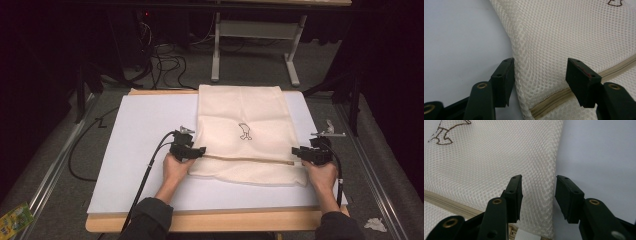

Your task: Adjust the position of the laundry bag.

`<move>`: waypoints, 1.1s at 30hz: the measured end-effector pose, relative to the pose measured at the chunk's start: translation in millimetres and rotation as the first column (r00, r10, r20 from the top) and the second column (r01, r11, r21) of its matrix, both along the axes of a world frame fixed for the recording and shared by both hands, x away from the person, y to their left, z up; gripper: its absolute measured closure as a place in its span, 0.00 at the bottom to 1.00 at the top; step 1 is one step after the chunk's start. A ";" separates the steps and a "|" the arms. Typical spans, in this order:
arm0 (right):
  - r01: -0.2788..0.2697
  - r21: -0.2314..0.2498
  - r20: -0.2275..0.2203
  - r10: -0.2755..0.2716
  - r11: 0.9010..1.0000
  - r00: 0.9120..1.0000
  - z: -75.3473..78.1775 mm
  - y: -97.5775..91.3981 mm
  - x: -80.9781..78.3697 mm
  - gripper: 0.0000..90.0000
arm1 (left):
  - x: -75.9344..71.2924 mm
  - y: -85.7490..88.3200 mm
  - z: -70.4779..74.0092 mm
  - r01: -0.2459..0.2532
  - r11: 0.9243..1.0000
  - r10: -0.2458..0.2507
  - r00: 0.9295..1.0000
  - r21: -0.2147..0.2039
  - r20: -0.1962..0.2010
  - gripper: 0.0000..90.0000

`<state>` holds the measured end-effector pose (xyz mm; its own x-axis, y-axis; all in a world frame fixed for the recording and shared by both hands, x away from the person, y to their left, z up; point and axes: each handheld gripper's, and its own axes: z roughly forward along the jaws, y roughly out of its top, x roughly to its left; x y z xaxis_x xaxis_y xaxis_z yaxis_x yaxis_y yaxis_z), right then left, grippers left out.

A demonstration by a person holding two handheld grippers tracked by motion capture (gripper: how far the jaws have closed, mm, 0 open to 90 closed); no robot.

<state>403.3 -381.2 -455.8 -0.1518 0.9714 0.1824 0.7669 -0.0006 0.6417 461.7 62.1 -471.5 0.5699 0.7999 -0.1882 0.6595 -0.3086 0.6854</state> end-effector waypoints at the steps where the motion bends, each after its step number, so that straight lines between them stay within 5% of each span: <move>1: -0.003 0.000 -0.002 0.003 1.000 1.000 -0.3 0.0 0.1 0.67 | 0.6 -1.0 -0.6 -0.006 1.000 0.006 1.000 0.001 -0.006 0.46; 8: -0.020 -0.002 -0.030 0.020 1.000 0.999 -3.3 0.6 2.7 0.75 | 4.6 -1.2 0.3 -0.018 1.000 0.018 1.000 0.011 -0.023 0.52; 15: -0.049 -0.015 -0.053 0.048 0.999 0.997 -5.1 2.7 5.4 0.93 | 8.3 -9.3 4.5 -0.013 0.995 0.015 1.000 0.096 -0.023 0.71; 17: -0.054 -0.017 -0.054 0.053 0.998 0.997 -5.1 2.7 5.8 0.94 | 8.5 -9.2 4.4 -0.011 0.995 0.013 1.000 0.097 -0.020 0.75; 19: -0.061 -0.023 -0.057 0.060 0.998 0.997 -4.6 3.5 6.4 0.97 | 8.8 -8.4 4.0 -0.005 0.995 0.007 1.000 0.098 -0.015 0.91; 21: -0.066 -0.028 -0.044 0.064 0.997 0.997 -3.3 3.8 5.6 0.98 | 10.9 -5.9 4.2 0.001 0.998 0.001 0.999 0.068 -0.033 0.94; 33: -0.082 -0.016 -0.013 0.082 0.997 0.997 1.4 4.1 1.8 0.99 | 6.9 2.0 14.1 0.024 0.999 -0.024 1.000 0.037 -0.007 0.96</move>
<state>405.1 -377.1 -454.4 -0.2288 0.9587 0.1688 0.7718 0.0730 0.6316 468.6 64.1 -457.4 0.5881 0.7924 -0.1619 0.6558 -0.3500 0.6689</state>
